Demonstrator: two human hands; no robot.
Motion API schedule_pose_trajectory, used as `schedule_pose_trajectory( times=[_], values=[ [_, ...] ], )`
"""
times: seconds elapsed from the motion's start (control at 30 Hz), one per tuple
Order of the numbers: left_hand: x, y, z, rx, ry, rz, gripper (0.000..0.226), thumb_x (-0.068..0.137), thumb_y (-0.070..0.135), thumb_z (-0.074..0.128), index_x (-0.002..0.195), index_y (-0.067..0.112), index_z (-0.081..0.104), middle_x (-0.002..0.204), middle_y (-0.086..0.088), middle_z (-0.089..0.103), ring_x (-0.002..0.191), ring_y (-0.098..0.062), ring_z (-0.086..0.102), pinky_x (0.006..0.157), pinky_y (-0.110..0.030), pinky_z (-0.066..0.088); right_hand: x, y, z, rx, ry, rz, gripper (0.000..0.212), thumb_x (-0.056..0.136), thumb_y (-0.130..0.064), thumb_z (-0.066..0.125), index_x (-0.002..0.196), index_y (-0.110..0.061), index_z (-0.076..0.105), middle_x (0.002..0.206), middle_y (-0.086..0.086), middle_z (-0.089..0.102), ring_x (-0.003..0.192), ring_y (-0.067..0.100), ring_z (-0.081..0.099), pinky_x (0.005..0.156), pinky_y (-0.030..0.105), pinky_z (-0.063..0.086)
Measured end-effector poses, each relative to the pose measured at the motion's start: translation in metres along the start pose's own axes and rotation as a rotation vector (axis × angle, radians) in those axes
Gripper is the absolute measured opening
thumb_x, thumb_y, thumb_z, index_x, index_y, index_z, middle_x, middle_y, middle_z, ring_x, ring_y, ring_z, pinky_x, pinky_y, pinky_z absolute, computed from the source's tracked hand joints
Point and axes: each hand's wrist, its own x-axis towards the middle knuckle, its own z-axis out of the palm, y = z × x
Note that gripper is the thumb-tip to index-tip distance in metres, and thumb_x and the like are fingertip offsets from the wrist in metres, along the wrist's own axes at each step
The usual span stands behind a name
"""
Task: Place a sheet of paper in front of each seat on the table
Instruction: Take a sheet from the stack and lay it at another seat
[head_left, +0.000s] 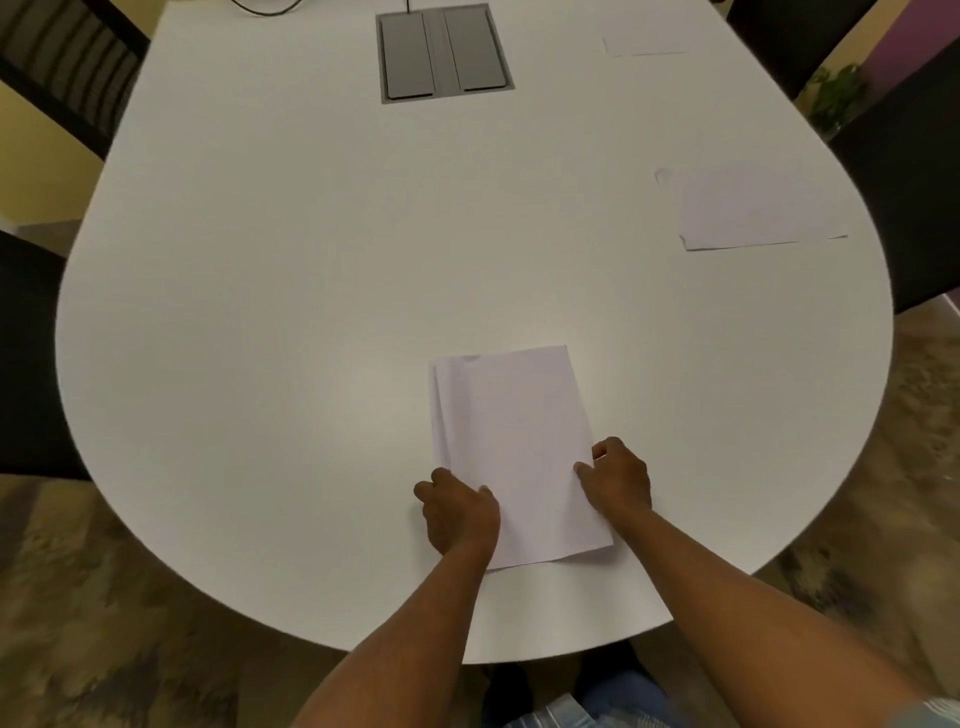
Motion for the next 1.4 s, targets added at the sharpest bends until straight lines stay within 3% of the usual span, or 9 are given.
schedule_pose_trajectory(
  times=[0.2,0.37,0.63,0.8,0.93,1.2,1.4],
  values=[
    [-0.005,0.001,-0.016,-0.175,0.022,0.121,0.026,0.097,0.018,0.048,0.121,0.01,0.053,0.124,-0.009,0.056,0.105,-0.027,0.06,0.082,-0.031,0.045,-0.016,0.003,-0.008,0.152,0.062,-0.07,0.01,0.089,-0.024,0.064,0.091,-0.016,0.058,0.088,-0.002,0.062,0.081,0.018,0.057,0.072,0.027,0.04],
    [-0.017,-0.001,-0.043,-0.331,0.039,0.173,0.024,0.098,0.015,0.046,0.121,0.012,0.053,0.118,-0.009,0.063,0.103,-0.027,0.062,0.087,-0.035,0.053,-0.034,-0.004,-0.021,0.246,0.071,-0.182,0.013,0.091,-0.025,0.063,0.098,-0.016,0.058,0.09,-0.004,0.06,0.085,0.016,0.058,0.072,0.027,0.043],
    [-0.044,-0.039,-0.089,-0.545,0.2,0.191,0.019,0.097,0.017,0.047,0.113,0.018,0.057,0.102,0.004,0.06,0.087,-0.014,0.058,0.074,-0.026,0.046,-0.066,-0.043,-0.027,0.305,-0.033,-0.402,0.012,0.092,-0.028,0.062,0.098,-0.018,0.059,0.095,-0.001,0.066,0.082,0.017,0.06,0.066,0.026,0.042],
    [-0.058,-0.071,-0.127,-0.66,0.359,0.122,0.011,0.096,0.018,0.049,0.102,0.025,0.055,0.096,0.004,0.06,0.08,-0.009,0.057,0.072,-0.026,0.047,-0.099,-0.075,-0.015,0.304,-0.161,-0.546,0.014,0.091,-0.03,0.062,0.1,-0.019,0.06,0.095,-0.003,0.065,0.087,0.018,0.062,0.075,0.031,0.048],
    [-0.062,-0.104,-0.165,-0.74,0.465,0.086,0.01,0.096,0.019,0.051,0.102,0.025,0.057,0.096,0.004,0.062,0.083,-0.012,0.059,0.074,-0.029,0.052,-0.13,-0.106,0.004,0.284,-0.232,-0.661,0.012,0.09,-0.03,0.062,0.099,-0.02,0.062,0.093,-0.004,0.066,0.085,0.017,0.062,0.073,0.029,0.046],
    [-0.05,-0.187,-0.256,-0.853,0.625,0.043,0.009,0.097,0.019,0.052,0.095,0.027,0.056,0.092,0.007,0.064,0.081,-0.009,0.062,0.056,-0.02,0.047,-0.208,-0.18,0.077,0.26,-0.325,-0.82,0.009,0.089,-0.029,0.063,0.096,-0.025,0.061,0.092,-0.006,0.069,0.082,0.014,0.064,0.071,0.03,0.047],
    [-0.025,-0.255,-0.349,-0.846,0.678,0.075,0.01,0.097,0.022,0.053,0.104,0.022,0.06,0.099,0.003,0.066,0.089,-0.015,0.065,0.072,-0.028,0.057,-0.277,-0.249,0.142,0.303,-0.326,-0.861,0.017,0.089,-0.032,0.063,0.104,-0.022,0.063,0.098,-0.004,0.069,0.088,0.017,0.065,0.078,0.035,0.052]
  ],
)
